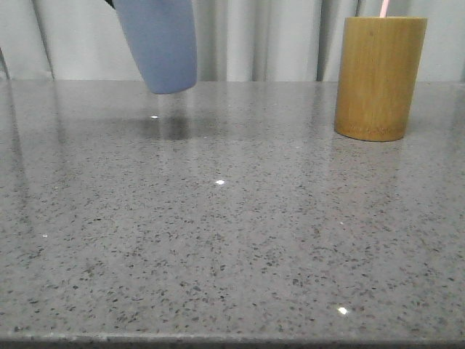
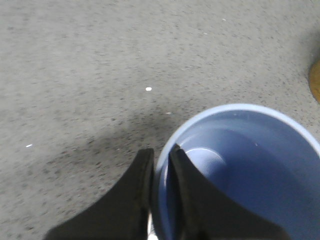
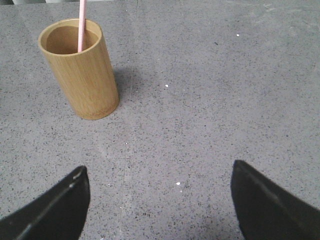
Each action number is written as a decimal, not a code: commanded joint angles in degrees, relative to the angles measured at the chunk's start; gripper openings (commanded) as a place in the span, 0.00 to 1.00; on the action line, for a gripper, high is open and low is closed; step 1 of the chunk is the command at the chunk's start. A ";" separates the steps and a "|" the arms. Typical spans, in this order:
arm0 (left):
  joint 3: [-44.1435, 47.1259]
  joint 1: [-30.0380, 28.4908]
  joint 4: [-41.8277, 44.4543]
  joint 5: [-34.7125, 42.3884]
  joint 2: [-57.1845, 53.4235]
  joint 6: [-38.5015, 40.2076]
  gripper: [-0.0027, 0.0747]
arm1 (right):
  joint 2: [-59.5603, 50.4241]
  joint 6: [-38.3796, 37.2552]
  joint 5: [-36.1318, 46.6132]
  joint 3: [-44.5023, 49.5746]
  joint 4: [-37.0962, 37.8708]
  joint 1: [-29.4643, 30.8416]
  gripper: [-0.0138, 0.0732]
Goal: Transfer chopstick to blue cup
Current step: 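Grip the cup rim with the left gripper and slide it toward the table center, then open the left gripper and lift it off the blue cup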
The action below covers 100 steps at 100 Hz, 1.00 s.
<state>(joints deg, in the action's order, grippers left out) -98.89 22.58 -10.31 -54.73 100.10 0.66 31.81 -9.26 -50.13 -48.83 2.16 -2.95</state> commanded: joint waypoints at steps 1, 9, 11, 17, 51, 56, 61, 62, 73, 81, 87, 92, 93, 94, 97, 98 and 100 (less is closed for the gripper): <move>-2.86 1.76 -0.38 2.81 -0.87 0.17 0.01 | 0.66 0.26 4.24 -2.01 0.25 0.18 0.83; -3.41 2.70 0.48 2.57 0.62 0.17 0.01 | 0.66 0.26 4.21 -2.01 0.25 0.18 0.83; -3.44 3.03 0.90 2.31 1.01 0.17 0.01 | 0.66 0.26 4.21 -2.01 0.25 0.18 0.83; -3.99 3.49 1.42 1.61 2.01 0.17 0.01 | 0.66 0.26 4.21 -2.01 0.25 0.18 0.83; -3.98 4.66 1.42 2.14 4.19 0.17 0.01 | 0.66 0.26 4.21 -2.01 0.25 0.18 0.83; -3.98 4.66 1.42 2.14 4.19 0.06 0.01 | 0.66 0.26 4.21 -2.01 0.25 0.18 0.83; -3.98 4.66 1.42 2.14 4.19 0.06 0.01 | 0.66 0.26 4.21 -2.01 0.25 0.18 0.83; -3.98 4.66 1.42 2.03 4.19 0.06 0.01 | 0.66 0.26 4.21 -2.01 0.25 0.18 0.83; -3.98 4.66 1.42 2.03 4.19 0.06 0.01 | 0.66 0.26 4.21 -2.01 0.25 0.18 0.83; -3.98 4.66 1.42 1.94 4.19 -0.05 0.01 | 0.66 0.26 4.26 -2.01 0.25 0.18 0.83; -3.98 4.66 1.42 1.94 4.19 -0.66 0.02 | 0.66 0.26 4.26 -2.01 0.25 0.18 0.83; -3.98 4.66 1.42 1.94 4.19 -1.62 0.06 | 0.66 0.26 4.26 -2.01 0.25 0.18 0.83; -3.98 4.66 1.42 1.94 4.19 -1.62 0.07 | 0.66 0.26 4.26 -2.01 0.25 0.18 0.83; -3.98 4.66 1.42 1.94 4.19 -1.62 0.09 | 0.66 0.26 4.26 -2.01 0.25 0.18 0.83; -3.98 4.66 1.42 1.94 4.19 -1.62 0.12 | 0.66 0.26 4.26 -2.01 0.25 0.18 0.83; -3.98 4.66 1.42 1.94 4.19 -1.62 0.13 | 0.66 0.26 4.26 -2.01 0.25 0.18 0.83; -3.98 4.66 1.42 1.94 4.19 -1.62 0.16 | 0.66 0.26 4.26 -2.01 0.25 0.18 0.83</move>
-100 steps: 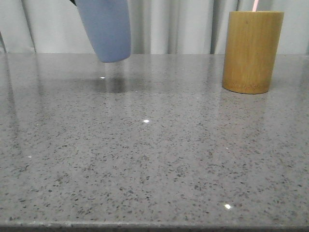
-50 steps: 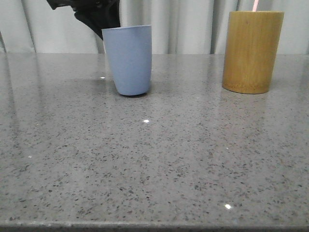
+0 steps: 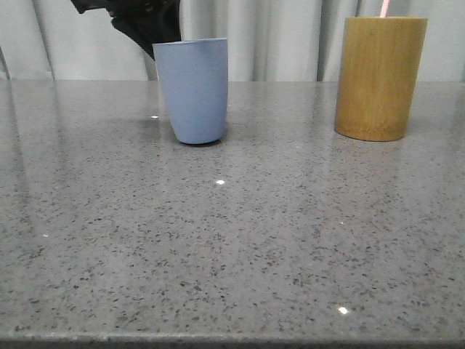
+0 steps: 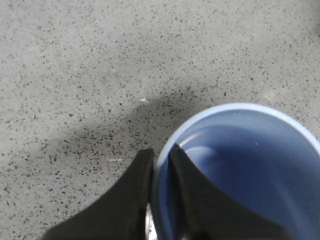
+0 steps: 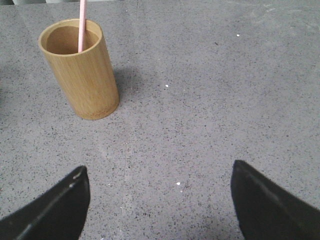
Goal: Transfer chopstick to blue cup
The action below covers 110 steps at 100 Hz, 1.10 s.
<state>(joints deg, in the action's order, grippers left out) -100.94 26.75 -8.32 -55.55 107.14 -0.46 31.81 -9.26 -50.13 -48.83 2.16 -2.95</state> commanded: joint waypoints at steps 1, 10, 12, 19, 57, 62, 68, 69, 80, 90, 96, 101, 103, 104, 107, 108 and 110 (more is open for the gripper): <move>-1.94 0.49 -0.56 2.77 -2.85 -0.50 0.17 | 0.66 0.26 4.26 -2.01 0.25 0.18 0.83; -1.94 0.49 -0.56 2.50 -2.85 -0.50 0.33 | 0.66 0.26 4.26 -2.01 0.25 0.18 0.83; -1.94 0.49 -0.56 2.50 -2.85 -0.50 0.37 | 0.66 0.26 4.26 -2.01 0.25 0.18 0.83; -2.09 0.49 -0.56 2.50 -2.85 -0.50 0.50 | 0.66 0.26 4.26 -2.01 0.25 0.18 0.83; -9.50 0.49 -0.45 -5.84 -3.08 -0.50 0.67 | 0.66 0.26 4.24 -2.01 1.08 0.18 0.83; -10.95 0.49 0.13 -7.71 -3.20 -0.50 0.67 | 0.66 0.26 4.24 -2.01 1.45 0.18 0.83; -12.38 0.49 1.12 -9.35 -3.57 -0.50 0.67 | 0.66 0.26 4.24 -2.01 1.59 0.18 0.83; -12.53 0.49 1.25 -9.53 -3.71 -0.50 0.67 | 0.66 0.26 4.24 -2.01 1.59 0.18 0.83; -13.37 0.11 1.63 -9.11 -5.92 -0.71 0.67 | 0.66 0.26 4.19 -2.01 1.64 0.18 0.83; -13.37 -1.71 1.63 -8.86 -8.52 -1.11 0.67 | 0.66 0.26 4.07 -2.01 1.66 0.18 0.83; -13.37 -3.76 1.63 -9.11 -10.35 -1.24 0.67 | 0.66 0.26 3.94 -2.01 1.70 0.18 0.83; -13.27 -5.75 1.63 -9.35 -11.78 -1.24 0.66 | 0.66 0.26 3.76 -2.01 1.70 0.18 0.83; -13.26 -6.67 1.39 -9.34 -12.41 -1.24 0.66 | 0.66 0.26 3.64 -2.01 1.70 0.18 0.83; -13.13 -6.97 1.22 -9.49 -12.66 -1.24 0.66 | 0.66 0.26 3.59 -2.01 1.70 0.18 0.83; -12.74 -8.21 0.85 -9.47 -13.58 -1.24 0.66 | 0.66 0.26 3.30 -2.01 1.70 0.18 0.83; -12.62 -8.86 0.70 -9.47 -14.12 -1.37 0.66 | 0.66 0.26 3.30 -2.01 1.70 0.18 0.83; -12.21 -9.80 0.57 -9.47 -14.94 -1.51 0.66 | 0.66 0.26 3.14 -2.01 1.70 0.18 0.83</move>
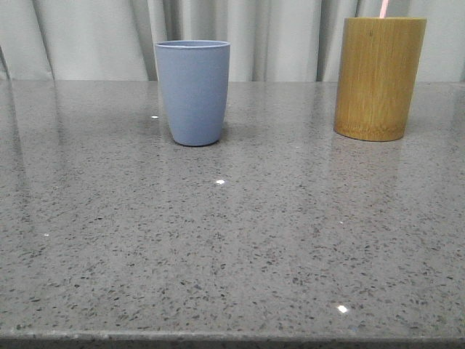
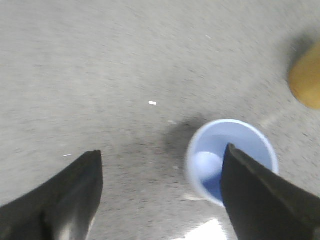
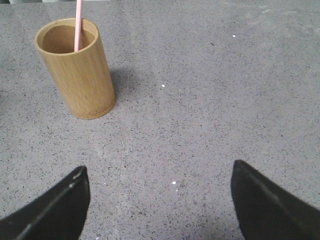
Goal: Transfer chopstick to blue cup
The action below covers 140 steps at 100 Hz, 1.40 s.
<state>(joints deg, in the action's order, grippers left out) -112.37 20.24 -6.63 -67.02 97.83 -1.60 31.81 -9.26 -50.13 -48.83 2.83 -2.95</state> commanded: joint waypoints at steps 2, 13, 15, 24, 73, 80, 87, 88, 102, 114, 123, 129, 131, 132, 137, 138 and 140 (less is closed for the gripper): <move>-0.25 -3.91 -1.28 2.00 -6.47 -0.49 0.66 | 0.66 0.26 3.02 -2.01 1.04 0.18 0.83; 4.15 -8.37 -1.40 3.02 -11.31 -0.89 0.66 | 0.66 0.26 2.68 -2.01 1.04 0.18 0.83; 5.45 -9.12 -1.40 3.42 -12.38 -1.02 0.66 | 0.66 0.26 2.68 -2.01 1.04 0.18 0.83; 13.14 -12.20 -1.40 6.06 -18.04 -1.15 0.66 | 0.66 0.26 2.68 -2.01 1.04 0.18 0.83; 60.53 -15.38 -1.40 23.21 -51.05 -0.74 0.66 | 0.66 0.26 2.21 -2.01 1.04 0.18 0.83; 64.53 -15.38 -1.40 24.47 -55.48 -0.30 0.66 | 0.66 0.26 2.09 -2.01 0.98 0.18 0.83; 67.13 -15.38 -1.40 24.47 -59.08 -0.30 0.66 | 0.66 0.26 2.46 -2.01 0.71 0.18 0.83; 67.50 -15.38 -1.40 24.47 -59.40 -0.30 0.66 | 0.66 0.26 2.65 -2.01 0.65 0.18 0.83; 69.35 -15.38 -1.40 24.47 -63.33 -0.30 0.66 | 0.71 0.26 8.07 -2.01 -2.51 0.18 0.83; 69.40 -15.38 -1.40 24.47 -63.89 -0.30 0.66 | 1.64 0.32 15.90 -2.01 -5.32 0.18 0.83; 69.40 -15.38 -1.40 24.47 -63.89 -0.30 0.66 | 3.57 0.37 21.22 -2.01 -6.15 0.10 0.83; 69.40 -15.38 -1.40 24.47 -63.89 -0.30 0.66 | 5.50 0.37 23.80 -2.01 -6.38 -0.02 0.83; 69.40 -15.38 -1.40 24.47 -63.89 -0.30 0.66 | 6.25 0.37 24.75 -2.01 -6.43 -0.08 0.83; 69.40 -15.38 -1.40 24.47 -63.89 -0.30 0.66 | 6.51 0.37 25.39 -2.01 -6.43 -0.08 0.83; 69.40 -15.38 -1.40 24.47 -63.89 -0.30 0.66 | 8.53 0.37 27.52 -2.08 -6.56 -0.40 0.83; 69.40 -15.38 -1.40 24.47 -63.89 -0.30 0.66 | 9.17 0.37 27.82 -2.08 -6.56 -0.46 0.83; 69.40 -15.38 -1.40 24.47 -63.89 -0.30 0.66 | 10.12 0.37 28.70 -2.23 -6.56 -0.70 0.83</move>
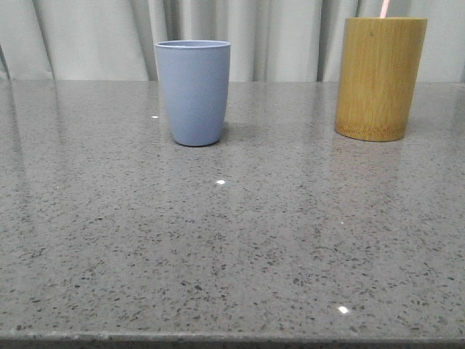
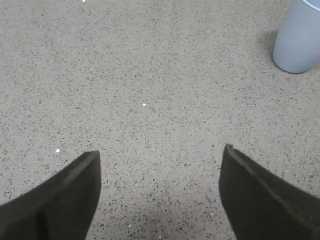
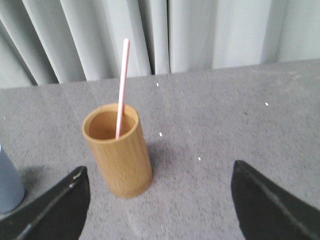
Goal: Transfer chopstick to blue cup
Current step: 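Grasp the pink stick with the right gripper and lift it out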
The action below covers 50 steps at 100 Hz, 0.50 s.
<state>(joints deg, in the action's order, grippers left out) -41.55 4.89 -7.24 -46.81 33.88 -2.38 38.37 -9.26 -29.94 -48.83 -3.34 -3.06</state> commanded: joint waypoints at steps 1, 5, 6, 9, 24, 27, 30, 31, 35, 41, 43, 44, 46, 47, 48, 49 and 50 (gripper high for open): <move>-1.41 -0.03 -0.79 4.26 0.05 0.48 0.66 | 3.88 0.37 8.76 -2.22 -0.40 -0.67 0.83; -1.41 -0.03 -0.79 4.26 0.05 0.48 0.66 | 5.84 0.37 10.28 -2.66 -0.40 -1.26 0.83; -1.41 -0.03 -0.79 4.26 0.05 0.48 0.66 | 6.16 0.37 10.68 -2.75 -0.40 -1.36 0.83; -1.41 -0.03 -0.79 4.26 0.05 0.48 0.66 | 7.47 0.37 11.52 -3.34 -0.40 -1.94 0.83; -1.41 -0.03 -0.79 4.16 0.05 0.48 0.66 | 15.71 0.51 15.13 -7.47 -0.40 -4.14 0.83; -1.41 -0.03 -0.79 4.16 0.05 0.48 0.66 | 17.27 0.74 15.63 -8.57 -0.34 -4.36 0.83; -1.41 -0.03 -0.79 4.16 0.05 0.48 0.66 | 18.87 0.96 15.83 -10.09 -0.34 -4.44 0.83; -1.41 -0.03 -0.79 4.16 0.05 0.48 0.66 | 19.67 1.01 15.83 -10.41 -0.34 -4.44 0.83; -1.41 -0.03 -0.79 4.16 0.05 0.48 0.66 | 21.73 1.14 15.83 -12.39 -0.34 -4.44 0.83; -1.41 -0.03 -0.79 4.16 0.05 0.48 0.66 | 25.41 1.41 15.83 -14.96 -0.34 -4.44 0.83; -1.41 -0.03 -0.79 4.16 0.05 0.48 0.66 | 26.61 1.41 15.77 -15.94 -0.34 -4.44 0.83; -1.41 -0.03 -0.79 4.16 0.05 0.48 0.66 | 27.01 1.41 15.70 -16.56 -0.34 -4.44 0.83; -1.41 -0.03 -0.79 4.16 0.05 0.48 0.66 | 28.19 1.41 15.56 -17.17 -0.34 -4.44 0.83; -1.41 -0.03 -0.79 4.16 0.05 0.48 0.66 | 28.93 1.41 15.56 -17.77 -0.34 -4.44 0.83; -1.41 -0.03 -0.79 4.16 0.05 0.48 0.66 | 29.29 1.41 15.47 -18.06 -0.34 -4.44 0.83; -1.41 -0.03 -0.79 4.16 0.05 0.48 0.66 | 29.66 1.41 15.47 -18.63 -0.34 -4.44 0.83; -1.41 -0.03 -0.79 4.16 0.05 0.48 0.66 | 30.37 1.41 15.41 -18.91 -0.34 -4.44 0.83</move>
<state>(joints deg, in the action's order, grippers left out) -41.55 4.89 -7.24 -46.68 33.88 -2.38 65.52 -8.68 -18.96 -62.76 -3.71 -7.43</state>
